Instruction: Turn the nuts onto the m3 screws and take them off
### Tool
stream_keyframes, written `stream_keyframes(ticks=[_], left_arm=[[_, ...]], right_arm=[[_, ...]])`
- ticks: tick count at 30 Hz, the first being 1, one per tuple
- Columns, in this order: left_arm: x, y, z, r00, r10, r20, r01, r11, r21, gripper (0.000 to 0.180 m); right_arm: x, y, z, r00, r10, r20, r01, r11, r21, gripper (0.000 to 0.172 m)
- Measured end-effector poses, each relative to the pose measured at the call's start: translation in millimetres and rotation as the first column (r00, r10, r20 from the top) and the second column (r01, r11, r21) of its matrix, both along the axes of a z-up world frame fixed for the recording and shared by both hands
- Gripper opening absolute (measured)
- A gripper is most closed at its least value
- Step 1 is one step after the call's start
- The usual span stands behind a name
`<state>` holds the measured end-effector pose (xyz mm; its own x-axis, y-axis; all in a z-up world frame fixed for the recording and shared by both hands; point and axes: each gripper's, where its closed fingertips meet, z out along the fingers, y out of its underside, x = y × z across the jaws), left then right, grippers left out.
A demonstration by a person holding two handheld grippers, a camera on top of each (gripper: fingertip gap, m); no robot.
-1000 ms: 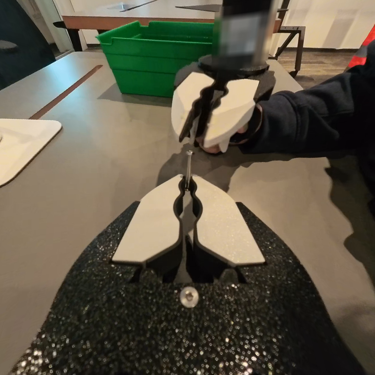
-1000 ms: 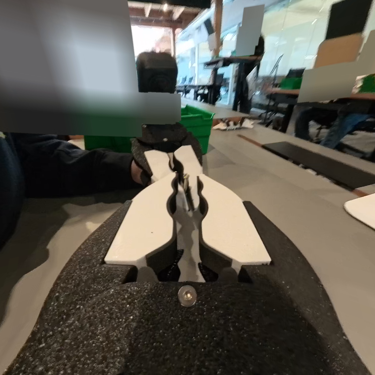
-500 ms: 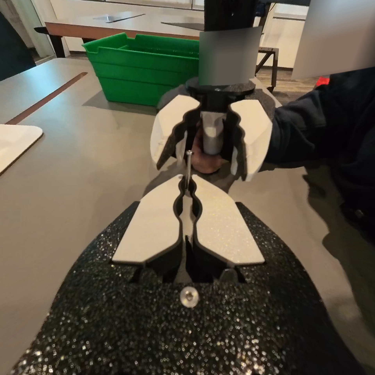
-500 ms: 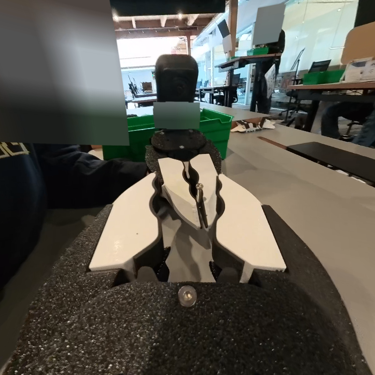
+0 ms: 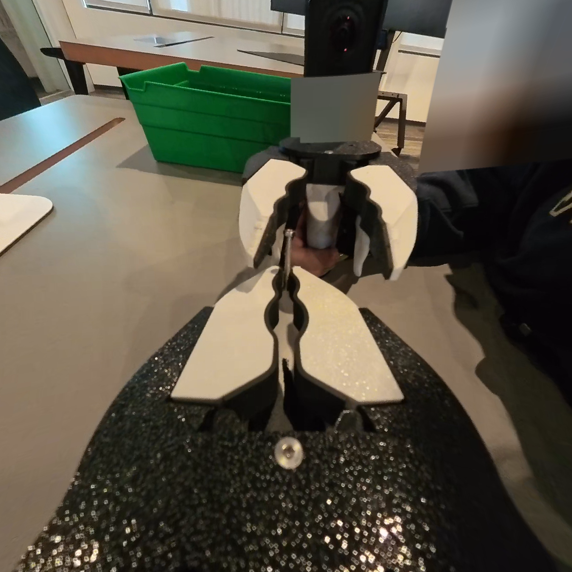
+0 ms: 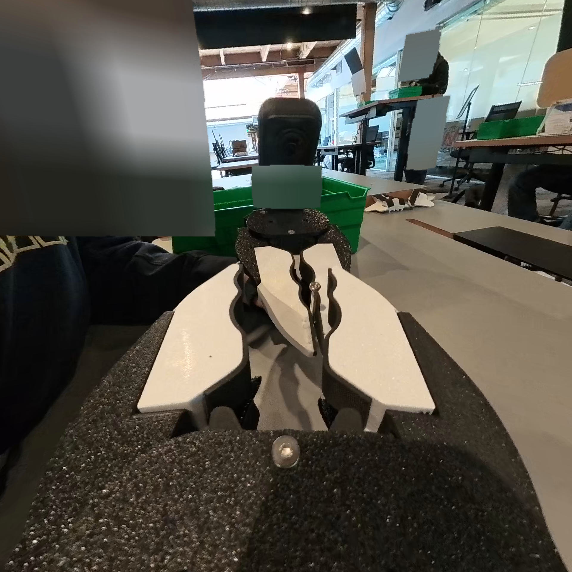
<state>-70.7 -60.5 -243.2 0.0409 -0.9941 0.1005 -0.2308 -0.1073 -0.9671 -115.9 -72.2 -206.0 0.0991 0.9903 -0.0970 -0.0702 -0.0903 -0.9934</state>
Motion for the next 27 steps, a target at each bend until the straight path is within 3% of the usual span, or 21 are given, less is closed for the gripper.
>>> stream_keyframes(ticks=[27], left_arm=[[-2.1,2.0,4.1,0.999,0.005,0.034,-0.005,1.000,-0.020,0.003]], right_arm=[[5.3,-1.1,3.6,0.999,0.001,-0.032,-0.001,1.000,0.003,0.043]])
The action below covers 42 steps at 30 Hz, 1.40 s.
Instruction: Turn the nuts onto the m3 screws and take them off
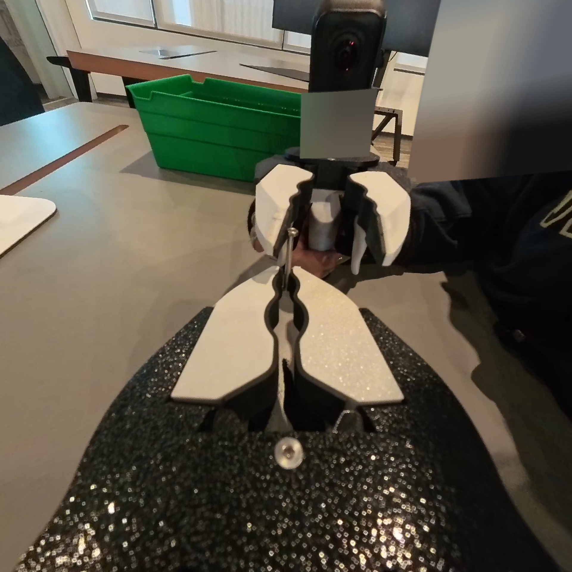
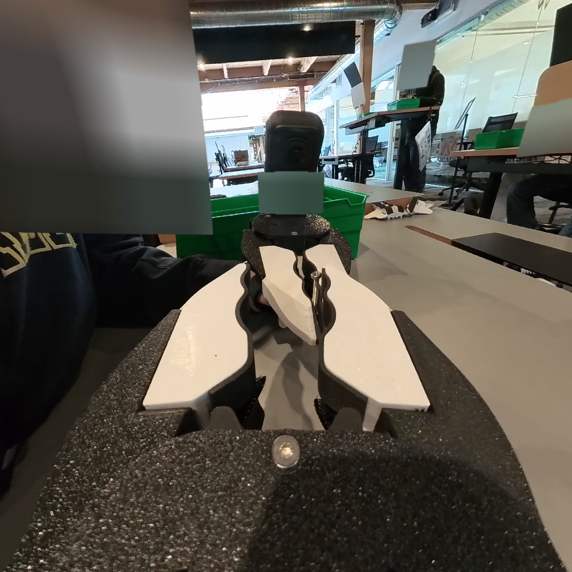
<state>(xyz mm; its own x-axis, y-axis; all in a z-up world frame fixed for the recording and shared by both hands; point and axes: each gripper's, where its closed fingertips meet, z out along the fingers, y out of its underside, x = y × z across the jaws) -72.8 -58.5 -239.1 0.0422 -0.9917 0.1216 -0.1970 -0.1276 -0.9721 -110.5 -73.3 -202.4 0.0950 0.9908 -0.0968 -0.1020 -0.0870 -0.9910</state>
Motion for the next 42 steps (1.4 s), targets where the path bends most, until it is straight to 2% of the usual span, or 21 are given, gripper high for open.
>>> stream_keyframes(ticks=[11,26,33,36,38,40,42], left_arm=[[0.9,-0.3,-1.9,1.000,-0.004,-0.012,0.004,1.000,-0.010,0.003],[-3.8,6.3,4.8,0.999,0.031,0.040,-0.029,0.999,-0.044,0.003],[-5.9,10.8,7.3,0.996,0.063,0.058,-0.060,0.997,-0.047,0.003],[-8.4,14.9,10.1,0.992,0.095,0.078,-0.092,0.995,-0.046,0.003],[-11.6,18.7,13.7,0.987,0.124,0.106,-0.119,0.992,-0.050,0.003],[-14.7,22.3,16.7,0.980,0.147,0.131,-0.140,0.988,-0.063,0.003],[-17.1,25.9,17.6,0.976,0.172,0.137,-0.163,0.984,-0.071,0.003]], right_arm=[[1.1,0.7,0.1,1.000,-0.018,0.001,0.018,1.000,0.018,0.042],[13.6,7.8,-1.3,0.997,-0.073,0.027,0.071,0.996,0.053,0.037],[29.9,24.5,6.8,0.989,-0.134,-0.067,0.132,0.991,-0.036,0.031],[43.5,31.6,12.4,0.972,-0.209,-0.106,0.208,0.978,-0.018,0.028],[51.6,41.0,9.5,0.956,-0.289,-0.057,0.291,0.956,0.026,0.026],[57.2,53.6,-8.5,0.920,-0.373,0.117,0.366,0.927,0.078,0.020],[58.5,66.1,-29.7,0.852,-0.428,0.303,0.409,0.904,0.126,0.018]])
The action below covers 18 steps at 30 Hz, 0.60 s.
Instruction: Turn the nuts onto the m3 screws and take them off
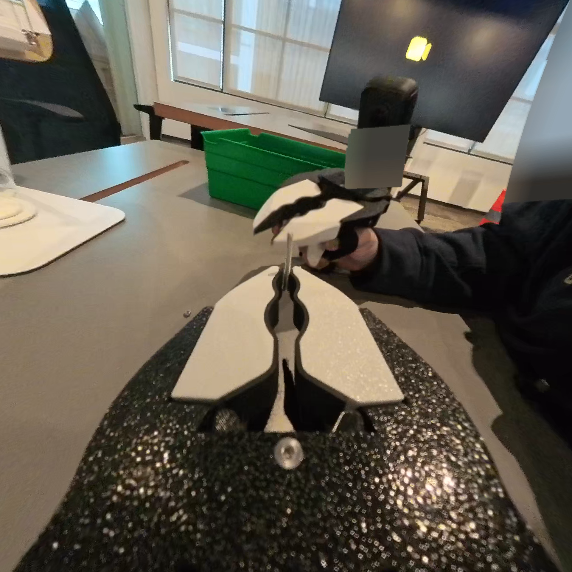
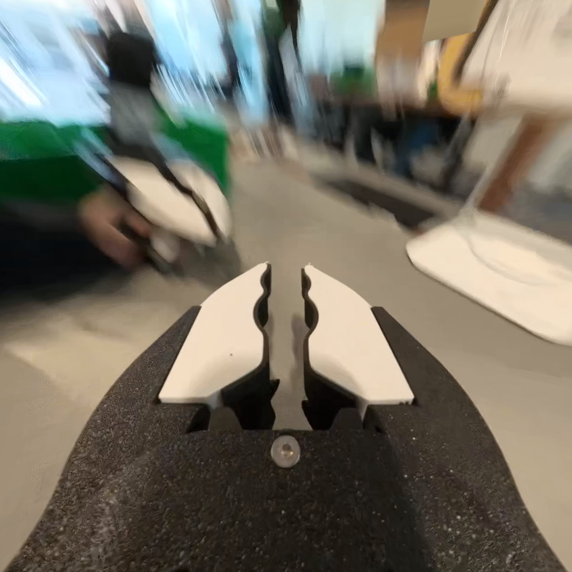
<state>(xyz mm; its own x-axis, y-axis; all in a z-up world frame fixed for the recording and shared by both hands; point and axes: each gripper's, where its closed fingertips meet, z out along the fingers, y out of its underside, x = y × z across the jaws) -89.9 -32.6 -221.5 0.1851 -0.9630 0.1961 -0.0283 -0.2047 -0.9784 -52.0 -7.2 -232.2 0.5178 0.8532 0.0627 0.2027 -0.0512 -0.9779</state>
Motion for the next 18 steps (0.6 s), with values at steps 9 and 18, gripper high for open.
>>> stream_keyframes(ticks=[9,18], left_arm=[[-1.8,3.8,-5.7,0.998,0.043,-0.055,-0.041,0.999,0.026,0.003],[-1.1,3.8,-8.6,0.996,0.044,-0.078,-0.042,0.999,0.030,0.003]], right_arm=[[-17.1,43.0,-72.2,0.917,0.008,0.399,0.123,0.946,-0.300,0.021],[-22.0,53.8,-71.6,0.906,-0.025,0.422,0.160,0.944,-0.289,0.010]])
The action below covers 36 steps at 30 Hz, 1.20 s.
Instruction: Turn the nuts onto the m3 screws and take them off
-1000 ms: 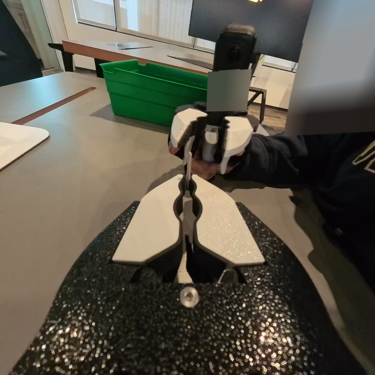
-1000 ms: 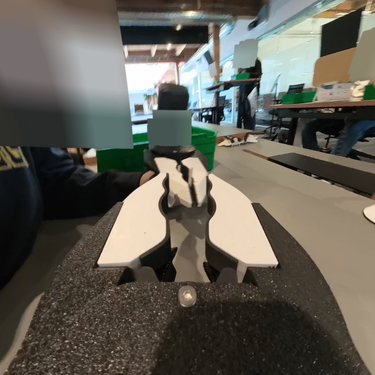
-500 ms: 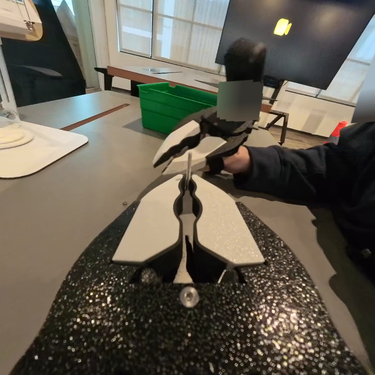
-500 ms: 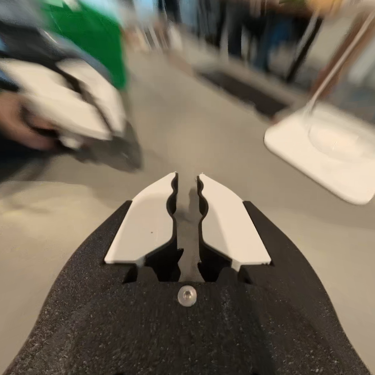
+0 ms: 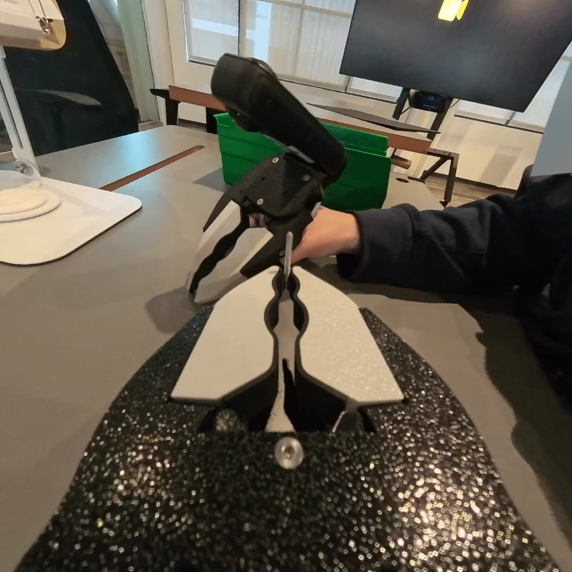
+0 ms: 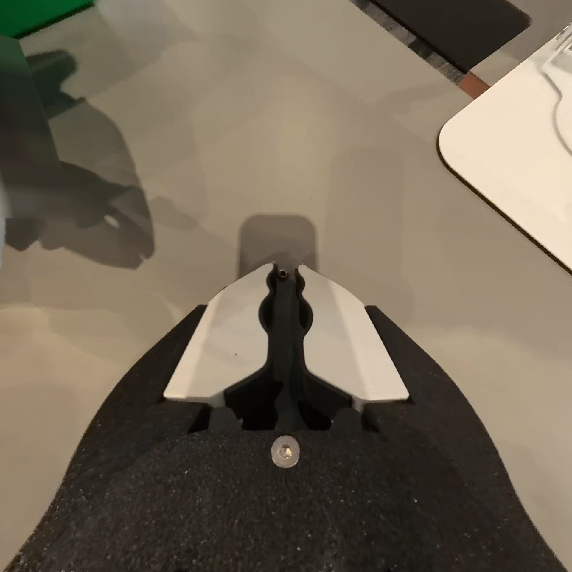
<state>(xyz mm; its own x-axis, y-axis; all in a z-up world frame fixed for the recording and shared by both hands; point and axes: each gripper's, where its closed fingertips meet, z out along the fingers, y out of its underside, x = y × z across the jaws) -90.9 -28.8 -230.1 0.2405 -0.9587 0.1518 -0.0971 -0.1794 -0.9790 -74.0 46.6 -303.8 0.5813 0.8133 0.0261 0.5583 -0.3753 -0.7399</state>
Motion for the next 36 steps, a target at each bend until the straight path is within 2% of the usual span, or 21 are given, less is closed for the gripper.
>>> stream_keyframes(ticks=[5,7,8,10,14,17,21,23,26,29,32,36], left_arm=[[2.9,-0.1,-5.5,0.999,0.007,-0.045,-0.007,1.000,0.009,0.003],[4.8,-1.3,-8.4,0.998,0.001,-0.069,0.000,1.000,0.012,0.003],[5.7,-2.1,-10.2,0.997,-0.003,-0.083,0.005,1.000,0.015,0.003],[7.8,-4.4,-14.4,0.993,-0.015,-0.117,0.018,1.000,0.024,0.003],[12.1,-8.9,-21.7,0.983,-0.034,-0.179,0.043,0.998,0.046,0.003],[10.3,-3.7,-25.8,0.977,0.010,-0.212,0.003,0.998,0.059,0.003],[4.5,4.9,-29.7,0.967,0.071,-0.244,-0.055,0.996,0.072,0.003],[3.7,5.8,-28.8,0.968,0.080,-0.239,-0.064,0.995,0.075,0.003],[3.2,6.0,-28.0,0.970,0.079,-0.231,-0.064,0.995,0.070,0.003],[3.2,5.5,-27.5,0.971,0.074,-0.226,-0.060,0.996,0.067,0.003],[3.6,4.8,-27.8,0.971,0.069,-0.229,-0.055,0.996,0.067,0.003],[4.1,3.7,-28.5,0.970,0.064,-0.235,-0.048,0.996,0.072,0.003]], right_arm=[[0.4,-6.6,3.2,0.999,0.044,0.016,-0.044,0.999,0.023,0.005],[-1.7,-8.9,21.2,0.989,0.122,-0.086,-0.116,0.991,0.072,0.003],[-5.1,-16.2,36.4,0.968,0.190,-0.162,-0.175,0.979,0.100,0.003],[-11.3,-43.4,66.5,0.875,0.386,-0.293,-0.354,0.922,0.157,0.001],[-4.5,-60.4,83.1,0.830,0.477,-0.287,-0.425,0.876,0.227,0.000],[4.1,-51.9,63.9,0.878,0.419,-0.233,-0.382,0.905,0.188,0.000],[4.3,-66.5,46.5,0.863,0.463,-0.202,-0.455,0.886,0.087,0.000],[2.5,-86.0,43.2,0.827,0.528,-0.192,-0.528,0.847,0.057,0.000],[0.7,-127.1,35.7,0.751,0.637,-0.171,-0.648,0.761,-0.012,0.010],[0.3,-159.7,19.4,0.688,0.722,-0.070,-0.726,0.684,-0.073,0.014],[-3.0,-170.5,7.7,0.658,0.750,0.064,-0.745,0.661,-0.090,0.018],[-2.3,-165.9,0.2,0.631,0.743,0.224,-0.736,0.664,-0.129,0.017]])
